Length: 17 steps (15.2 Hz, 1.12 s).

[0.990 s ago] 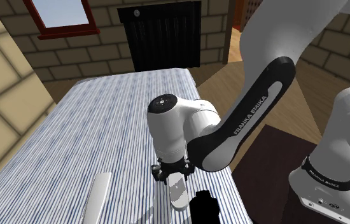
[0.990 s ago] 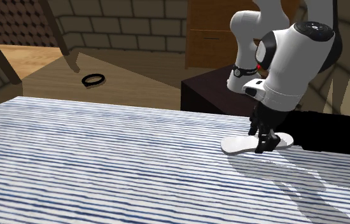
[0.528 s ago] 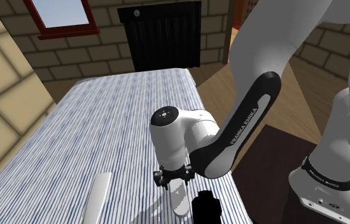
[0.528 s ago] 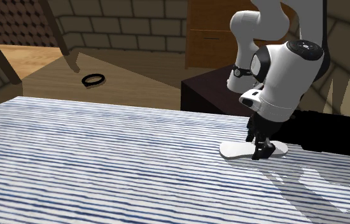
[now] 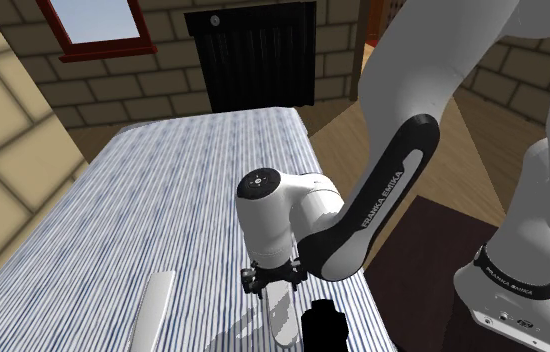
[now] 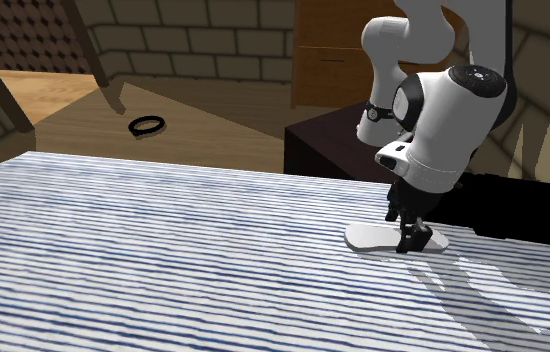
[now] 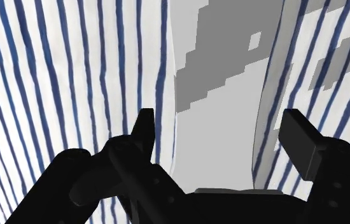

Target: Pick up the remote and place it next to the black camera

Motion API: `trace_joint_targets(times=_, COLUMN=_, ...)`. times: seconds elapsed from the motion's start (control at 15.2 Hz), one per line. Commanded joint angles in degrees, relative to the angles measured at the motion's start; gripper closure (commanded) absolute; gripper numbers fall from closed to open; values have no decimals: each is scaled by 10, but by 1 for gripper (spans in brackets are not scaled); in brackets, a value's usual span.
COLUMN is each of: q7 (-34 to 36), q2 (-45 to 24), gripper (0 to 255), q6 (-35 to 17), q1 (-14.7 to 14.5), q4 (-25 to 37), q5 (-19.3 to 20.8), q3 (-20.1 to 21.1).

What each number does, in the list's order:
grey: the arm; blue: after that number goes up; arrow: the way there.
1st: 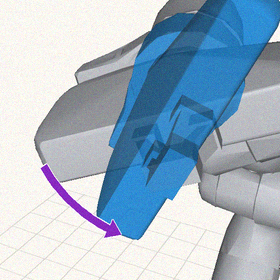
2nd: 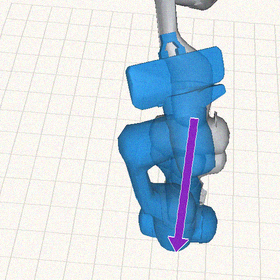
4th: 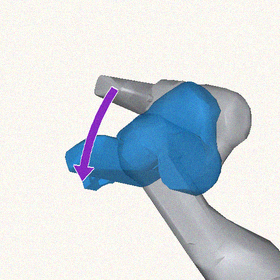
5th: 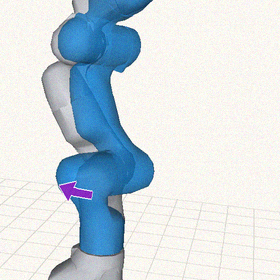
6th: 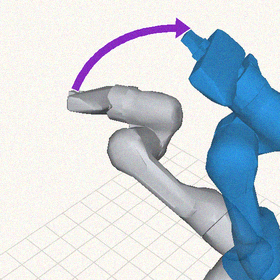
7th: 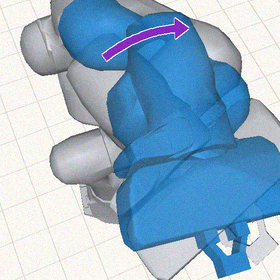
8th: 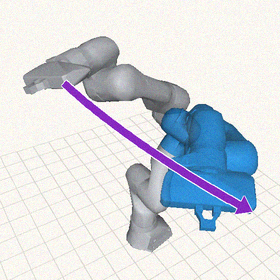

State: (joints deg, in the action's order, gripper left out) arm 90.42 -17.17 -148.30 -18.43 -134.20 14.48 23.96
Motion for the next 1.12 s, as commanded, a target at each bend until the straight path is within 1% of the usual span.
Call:
trace_joint_targets(times=0.0, q7=0, q2=0, gripper=0, q6=0, q1=0, q4=0, q5=0, q3=0)
trace_joint_targets(times=0.26, q7=0, q2=0, gripper=0, q6=0, q1=0, q4=0, q5=0, q3=0)
trace_joint_targets(times=0.53, q7=-41, q2=68, gripper=0, q6=63, q1=20, q4=3, q5=-58, q3=29)
trace_joint_targets(times=1.06, q7=-41, q2=68, gripper=0, q6=63, q1=19, q4=3, q5=-58, q3=28)
